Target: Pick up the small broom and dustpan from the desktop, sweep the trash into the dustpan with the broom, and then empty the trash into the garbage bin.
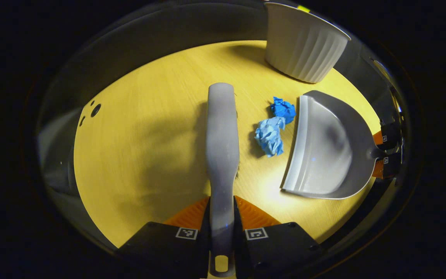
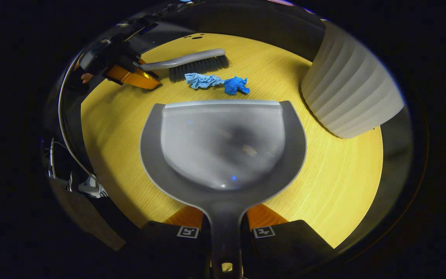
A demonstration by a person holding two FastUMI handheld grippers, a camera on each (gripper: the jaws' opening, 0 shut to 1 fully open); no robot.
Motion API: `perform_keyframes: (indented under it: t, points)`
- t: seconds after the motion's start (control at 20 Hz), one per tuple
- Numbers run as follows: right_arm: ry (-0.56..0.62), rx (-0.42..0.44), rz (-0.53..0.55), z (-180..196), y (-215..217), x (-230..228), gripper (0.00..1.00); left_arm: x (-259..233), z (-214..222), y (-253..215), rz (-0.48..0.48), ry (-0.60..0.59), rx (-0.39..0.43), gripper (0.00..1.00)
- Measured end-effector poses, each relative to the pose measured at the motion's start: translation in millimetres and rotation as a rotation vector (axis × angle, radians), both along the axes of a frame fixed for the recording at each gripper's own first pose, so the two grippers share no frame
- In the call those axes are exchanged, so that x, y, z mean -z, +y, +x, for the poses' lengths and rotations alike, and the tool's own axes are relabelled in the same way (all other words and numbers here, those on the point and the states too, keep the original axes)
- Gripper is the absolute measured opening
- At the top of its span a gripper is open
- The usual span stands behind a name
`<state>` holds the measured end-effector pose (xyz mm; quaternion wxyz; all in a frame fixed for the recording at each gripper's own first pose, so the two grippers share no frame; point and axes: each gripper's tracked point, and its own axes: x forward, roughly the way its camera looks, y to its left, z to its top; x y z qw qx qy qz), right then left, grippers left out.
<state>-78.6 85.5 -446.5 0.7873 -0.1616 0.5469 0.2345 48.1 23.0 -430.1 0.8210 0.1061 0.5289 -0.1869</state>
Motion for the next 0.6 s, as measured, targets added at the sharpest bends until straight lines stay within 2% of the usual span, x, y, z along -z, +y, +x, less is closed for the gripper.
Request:
perform_keyframes:
  t: [0.05, 0.15, 0.2, 0.35, 0.4, 0.45, 0.5, 0.55, 0.6]
  points:
    - [-0.001, -0.003, 0.001, 0.7, 0.2, 0.1, 0.36, -1.3, 1.6, -7.9, -0.008, -0.001, 0.031, 0.27]
    - [0.001, -0.007, 0.000, 1.2, 0.3, -0.2, 0.36, -1.8, 1.4, -22.9, -0.023, 0.007, 0.104, 0.30]
    - [0.003, -0.009, -0.002, 1.0, -0.8, -0.3, 0.35, -2.1, 1.1, -31.0, -0.032, 0.012, 0.145, 0.27]
    - [0.002, -0.010, -0.013, 2.6, -0.2, -1.8, 0.35, -8.9, -11.6, -54.2, -0.075, 0.035, 0.254, 0.33]
    - [0.000, -0.011, -0.012, 1.2, -1.0, -0.2, 0.36, -11.4, -14.7, -62.4, -0.095, 0.040, 0.290, 0.29]
    - [-0.001, -0.014, -0.013, 1.6, -1.5, 0.4, 0.36, -15.2, -19.5, -71.0, -0.114, 0.047, 0.322, 0.33]
    - [-0.003, -0.019, -0.015, 1.7, -2.6, 0.9, 0.36, -15.0, -19.5, -72.3, -0.105, 0.036, 0.347, 0.32]
    - [-0.012, -0.015, -0.011, 1.4, -1.6, 0.4, 0.41, -19.0, -21.1, -72.9, -0.110, 0.042, 0.348, 0.33]
    - [-0.021, -0.011, -0.013, 1.4, -2.0, 0.2, 0.41, -24.8, -21.1, -72.4, -0.125, 0.044, 0.333, 0.30]
